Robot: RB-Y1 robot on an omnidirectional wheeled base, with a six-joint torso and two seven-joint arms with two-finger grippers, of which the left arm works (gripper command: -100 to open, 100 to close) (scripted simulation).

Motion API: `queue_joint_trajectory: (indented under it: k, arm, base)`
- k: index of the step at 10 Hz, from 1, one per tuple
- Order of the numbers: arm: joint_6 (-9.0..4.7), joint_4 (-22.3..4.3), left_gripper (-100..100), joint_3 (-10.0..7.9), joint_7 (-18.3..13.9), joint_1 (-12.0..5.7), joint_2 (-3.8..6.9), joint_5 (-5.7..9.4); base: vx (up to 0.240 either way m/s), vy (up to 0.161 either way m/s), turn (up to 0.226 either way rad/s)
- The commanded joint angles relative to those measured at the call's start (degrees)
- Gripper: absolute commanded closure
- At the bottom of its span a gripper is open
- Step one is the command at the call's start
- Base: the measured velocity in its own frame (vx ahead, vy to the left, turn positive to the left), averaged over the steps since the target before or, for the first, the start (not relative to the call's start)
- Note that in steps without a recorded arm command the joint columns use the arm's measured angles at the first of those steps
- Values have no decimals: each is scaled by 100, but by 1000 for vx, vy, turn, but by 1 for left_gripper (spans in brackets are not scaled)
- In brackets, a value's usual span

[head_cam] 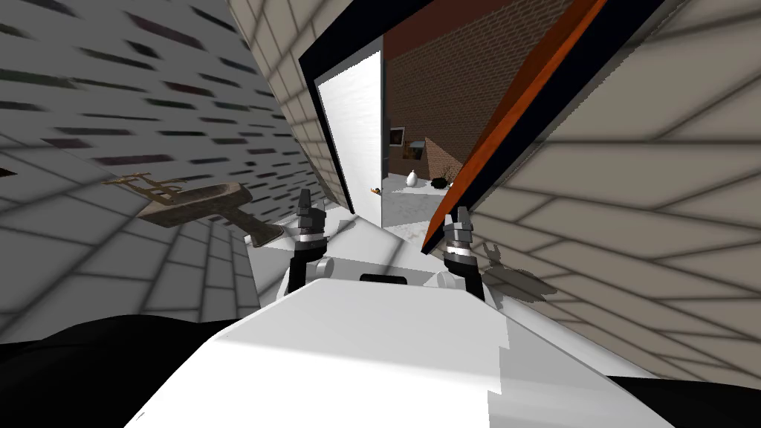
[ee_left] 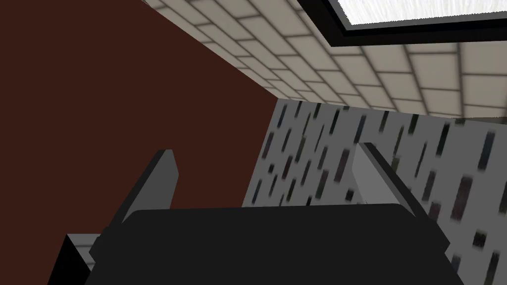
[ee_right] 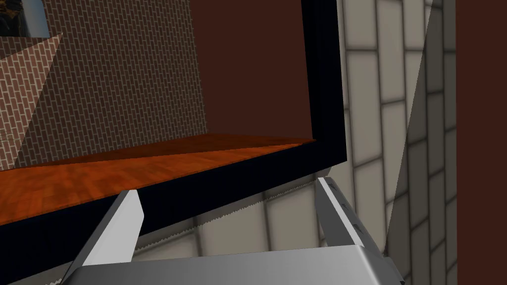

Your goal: Push the door open

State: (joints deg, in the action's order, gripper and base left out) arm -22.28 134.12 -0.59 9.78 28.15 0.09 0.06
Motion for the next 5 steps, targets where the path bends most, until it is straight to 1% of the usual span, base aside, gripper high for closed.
queue_joint_trajectory:
  k: [1,3,4,5]
  arm:
    - [-39,-161,-100,28,-30,-62,37,-9]
    - [-108,-448,-100,78,-83,-173,93,-26]
    - [-152,-632,-100,110,-117,-244,125,-37]
    - [-178,-739,-100,129,-137,-286,142,-44]
  base:
    - [120,89,2]
    - [128,21,-30]
    - [158,23,-19]
    - [146,22,-20]
